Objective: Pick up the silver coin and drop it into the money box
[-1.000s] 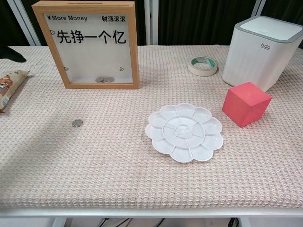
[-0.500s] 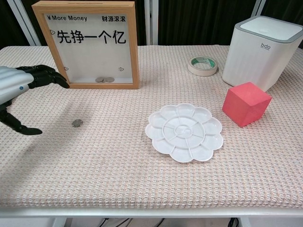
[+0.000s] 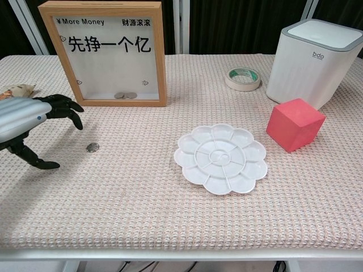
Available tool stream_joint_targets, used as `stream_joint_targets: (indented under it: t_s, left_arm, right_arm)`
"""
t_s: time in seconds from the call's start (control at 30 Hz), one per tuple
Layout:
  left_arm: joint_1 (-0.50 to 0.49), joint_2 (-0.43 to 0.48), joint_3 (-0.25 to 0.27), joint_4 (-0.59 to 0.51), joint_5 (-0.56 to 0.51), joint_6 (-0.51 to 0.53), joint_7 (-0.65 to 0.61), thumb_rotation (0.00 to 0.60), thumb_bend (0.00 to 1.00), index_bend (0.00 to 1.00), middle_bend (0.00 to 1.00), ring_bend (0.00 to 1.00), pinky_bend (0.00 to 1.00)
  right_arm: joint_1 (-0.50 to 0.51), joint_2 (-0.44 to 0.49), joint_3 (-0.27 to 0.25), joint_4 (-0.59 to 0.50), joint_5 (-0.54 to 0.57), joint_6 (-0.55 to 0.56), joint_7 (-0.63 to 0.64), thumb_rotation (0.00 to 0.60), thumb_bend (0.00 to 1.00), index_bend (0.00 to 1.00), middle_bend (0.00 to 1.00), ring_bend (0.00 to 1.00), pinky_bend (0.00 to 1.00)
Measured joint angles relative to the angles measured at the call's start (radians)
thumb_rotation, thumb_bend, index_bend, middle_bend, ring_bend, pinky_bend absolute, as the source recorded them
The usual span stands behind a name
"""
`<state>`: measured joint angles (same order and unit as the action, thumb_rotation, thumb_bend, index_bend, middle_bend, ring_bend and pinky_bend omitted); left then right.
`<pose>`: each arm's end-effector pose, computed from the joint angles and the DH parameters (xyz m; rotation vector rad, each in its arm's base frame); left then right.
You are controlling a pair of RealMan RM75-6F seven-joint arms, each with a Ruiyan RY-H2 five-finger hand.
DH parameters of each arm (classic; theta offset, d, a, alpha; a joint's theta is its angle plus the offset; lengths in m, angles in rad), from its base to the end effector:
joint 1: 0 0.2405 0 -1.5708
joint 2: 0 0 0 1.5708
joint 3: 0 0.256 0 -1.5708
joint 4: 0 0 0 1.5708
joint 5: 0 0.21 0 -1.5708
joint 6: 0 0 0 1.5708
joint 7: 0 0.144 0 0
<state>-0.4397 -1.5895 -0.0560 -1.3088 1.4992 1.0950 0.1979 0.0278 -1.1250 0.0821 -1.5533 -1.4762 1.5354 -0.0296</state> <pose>-0.2394 0.2698 -0.0224 -1.8798 -0.8661 -0.8771 -0.3293 -0.1696 0.1758 1.3075 -0.8232 0.8417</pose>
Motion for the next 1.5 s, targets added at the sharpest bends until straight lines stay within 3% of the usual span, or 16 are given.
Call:
stream_joint_targets:
  t_s: [0.2,1.5]
  left_arm:
    - [-0.022,-0.023,0.006,0.030,0.001,-0.011,-0.021,0.600,0.28,0.39,0.12,0.01,0.14]
    - [-0.071,-0.069,0.031,0.089,-0.031,-0.051,-0.073,0.600,0.28,0.39,0.12,0.01,0.14]
  right_arm:
    - [0.001,0.000,0.001,0.002,0.006,-0.006,0.000,0.600,0.27,0.00,0.00,0.00,0.00]
    - [0.014,-0.005,0.011,0.016,0.035,-0.041,0.011,0.600,0.30,0.00,0.00,0.00,0.00]
